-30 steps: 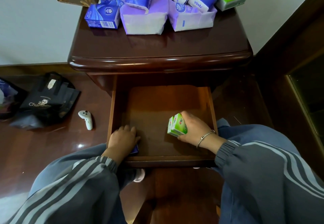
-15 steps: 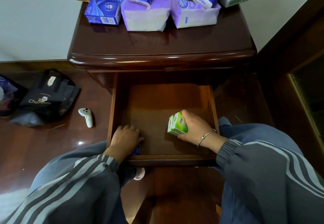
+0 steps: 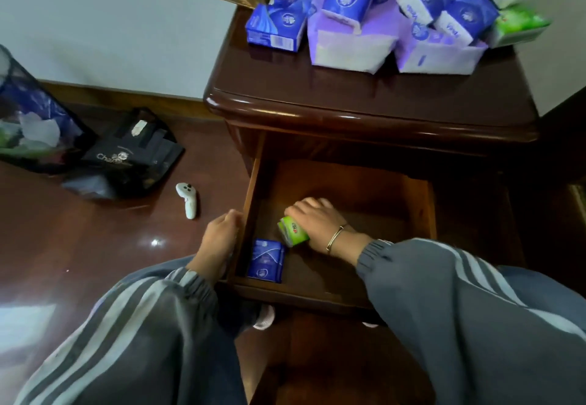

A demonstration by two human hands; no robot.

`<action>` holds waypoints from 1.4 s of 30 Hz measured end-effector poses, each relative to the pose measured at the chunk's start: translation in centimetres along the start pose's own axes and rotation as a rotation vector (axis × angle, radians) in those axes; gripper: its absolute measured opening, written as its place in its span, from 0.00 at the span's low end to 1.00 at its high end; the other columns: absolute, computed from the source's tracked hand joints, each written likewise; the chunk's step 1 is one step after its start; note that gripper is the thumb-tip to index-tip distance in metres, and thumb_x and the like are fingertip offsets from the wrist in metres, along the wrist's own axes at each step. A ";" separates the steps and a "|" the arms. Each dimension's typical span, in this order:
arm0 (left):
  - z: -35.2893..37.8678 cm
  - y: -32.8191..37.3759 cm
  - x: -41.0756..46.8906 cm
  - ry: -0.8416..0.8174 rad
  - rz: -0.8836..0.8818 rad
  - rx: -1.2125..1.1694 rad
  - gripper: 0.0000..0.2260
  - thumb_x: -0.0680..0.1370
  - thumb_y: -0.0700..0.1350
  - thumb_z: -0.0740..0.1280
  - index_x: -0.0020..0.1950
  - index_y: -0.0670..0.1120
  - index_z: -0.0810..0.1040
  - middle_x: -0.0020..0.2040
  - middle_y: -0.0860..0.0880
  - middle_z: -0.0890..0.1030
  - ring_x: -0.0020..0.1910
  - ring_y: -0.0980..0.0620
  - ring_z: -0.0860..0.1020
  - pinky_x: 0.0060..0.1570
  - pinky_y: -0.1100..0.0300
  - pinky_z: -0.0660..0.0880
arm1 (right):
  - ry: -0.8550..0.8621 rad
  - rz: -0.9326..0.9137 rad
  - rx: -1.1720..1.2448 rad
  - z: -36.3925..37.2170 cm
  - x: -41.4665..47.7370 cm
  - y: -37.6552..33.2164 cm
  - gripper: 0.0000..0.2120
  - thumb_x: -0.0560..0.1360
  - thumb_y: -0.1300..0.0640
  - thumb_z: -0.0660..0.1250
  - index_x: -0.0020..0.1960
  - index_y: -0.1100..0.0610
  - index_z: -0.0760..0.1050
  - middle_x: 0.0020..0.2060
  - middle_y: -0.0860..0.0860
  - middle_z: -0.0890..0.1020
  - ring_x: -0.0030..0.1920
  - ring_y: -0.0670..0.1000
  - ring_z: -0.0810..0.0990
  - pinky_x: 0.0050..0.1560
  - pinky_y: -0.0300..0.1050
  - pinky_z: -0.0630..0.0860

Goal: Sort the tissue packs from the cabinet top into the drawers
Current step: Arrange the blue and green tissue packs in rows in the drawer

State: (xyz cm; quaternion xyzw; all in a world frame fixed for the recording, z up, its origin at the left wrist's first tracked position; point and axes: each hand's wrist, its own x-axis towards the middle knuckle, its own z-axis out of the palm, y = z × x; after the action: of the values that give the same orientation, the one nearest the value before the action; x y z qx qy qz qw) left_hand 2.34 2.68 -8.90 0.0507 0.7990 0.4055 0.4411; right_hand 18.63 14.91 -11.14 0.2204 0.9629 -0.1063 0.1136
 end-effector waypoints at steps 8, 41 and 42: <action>0.2 0.7 -0.2 -0.002 0.077 0.182 0.18 0.80 0.51 0.56 0.45 0.40 0.80 0.43 0.44 0.81 0.46 0.45 0.77 0.53 0.51 0.73 | -0.202 -0.082 -0.137 0.5 6.3 0.4 0.36 0.67 0.63 0.72 0.70 0.52 0.61 0.68 0.53 0.67 0.71 0.57 0.60 0.69 0.59 0.56; 0.2 1.5 -1.0 0.006 0.011 0.111 0.15 0.79 0.48 0.55 0.38 0.44 0.75 0.39 0.44 0.78 0.45 0.42 0.77 0.56 0.45 0.73 | 0.149 0.932 1.409 1.2 5.9 -5.6 0.09 0.74 0.62 0.66 0.54 0.59 0.76 0.53 0.60 0.82 0.50 0.59 0.82 0.49 0.49 0.79; 0.2 1.5 -1.0 0.004 0.009 0.104 0.15 0.79 0.49 0.55 0.39 0.44 0.75 0.39 0.44 0.78 0.46 0.42 0.77 0.56 0.45 0.73 | 0.125 0.897 1.342 1.3 5.8 -5.3 0.09 0.74 0.62 0.67 0.53 0.59 0.76 0.52 0.59 0.82 0.50 0.58 0.82 0.50 0.50 0.79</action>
State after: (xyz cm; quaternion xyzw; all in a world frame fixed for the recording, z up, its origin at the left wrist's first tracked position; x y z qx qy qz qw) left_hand 2.70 3.36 -7.25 0.0763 0.8196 0.3656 0.4345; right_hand 11.39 12.20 -13.06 0.6123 0.5184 -0.5934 -0.0652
